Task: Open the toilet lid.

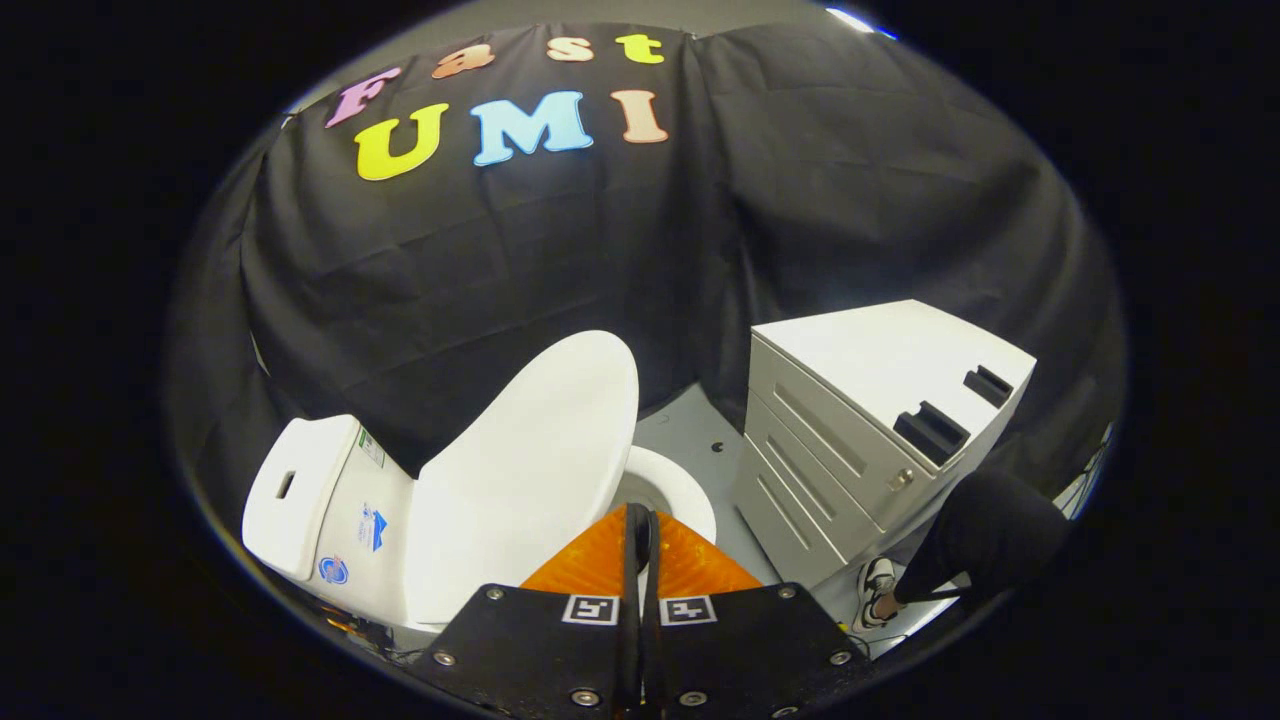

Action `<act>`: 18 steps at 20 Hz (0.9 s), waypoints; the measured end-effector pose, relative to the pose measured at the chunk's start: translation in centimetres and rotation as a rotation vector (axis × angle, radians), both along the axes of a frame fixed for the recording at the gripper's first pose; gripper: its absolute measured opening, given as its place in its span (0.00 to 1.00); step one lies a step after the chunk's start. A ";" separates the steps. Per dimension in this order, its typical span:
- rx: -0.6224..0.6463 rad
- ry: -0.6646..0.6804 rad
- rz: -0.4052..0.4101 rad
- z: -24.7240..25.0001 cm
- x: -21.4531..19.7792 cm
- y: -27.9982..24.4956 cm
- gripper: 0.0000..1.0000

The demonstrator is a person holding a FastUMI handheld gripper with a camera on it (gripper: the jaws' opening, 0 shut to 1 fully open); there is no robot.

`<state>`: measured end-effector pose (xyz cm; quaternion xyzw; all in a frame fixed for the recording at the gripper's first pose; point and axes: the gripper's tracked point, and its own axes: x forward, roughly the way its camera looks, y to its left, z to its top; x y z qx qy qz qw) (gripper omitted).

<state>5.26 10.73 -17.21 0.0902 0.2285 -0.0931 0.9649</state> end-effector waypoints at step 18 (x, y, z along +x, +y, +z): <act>-0.223 -0.096 0.095 6.6 -0.7 6.1 0.01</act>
